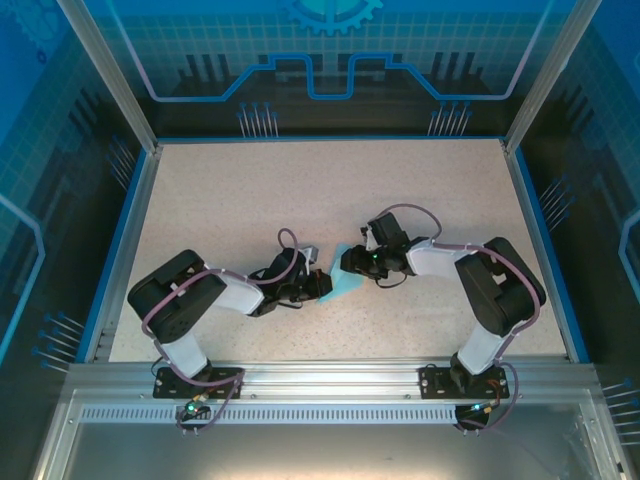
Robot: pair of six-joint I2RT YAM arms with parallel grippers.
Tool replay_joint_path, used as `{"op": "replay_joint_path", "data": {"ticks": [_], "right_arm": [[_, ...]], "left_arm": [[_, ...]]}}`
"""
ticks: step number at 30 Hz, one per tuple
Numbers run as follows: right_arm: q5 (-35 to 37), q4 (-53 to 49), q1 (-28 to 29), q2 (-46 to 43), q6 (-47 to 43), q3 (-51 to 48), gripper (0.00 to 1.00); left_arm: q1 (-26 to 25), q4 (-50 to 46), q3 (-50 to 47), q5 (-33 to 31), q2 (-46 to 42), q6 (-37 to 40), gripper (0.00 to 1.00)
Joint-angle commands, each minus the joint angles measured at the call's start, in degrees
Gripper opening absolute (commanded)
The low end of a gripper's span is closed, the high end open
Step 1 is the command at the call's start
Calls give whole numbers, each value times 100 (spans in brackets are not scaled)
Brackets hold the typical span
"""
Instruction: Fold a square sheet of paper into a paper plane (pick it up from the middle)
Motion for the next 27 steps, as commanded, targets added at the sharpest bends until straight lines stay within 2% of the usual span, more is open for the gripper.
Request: {"op": "replay_joint_path", "data": {"ticks": [1, 5, 13, 19, 27], "right_arm": [[82, -260, 148, 191, -113, 139, 48], [282, -497, 192, 283, -104, 229, 48], [832, -1047, 250, 434, 6, 324, 48], [1006, -1271, 293, 510, 58, 496, 49], [1196, -1583, 302, 690, 345, 654, 52]], "left_arm": [[65, -143, 48, 126, 150, -239, 5], [71, -126, 28, 150, 93, -279, 9], [95, -747, 63, 76, -507, -53, 33], [175, -1329, 3, -172, -1138, 124, 37], [150, -1073, -25, -11, -1309, 374, 37]]}}
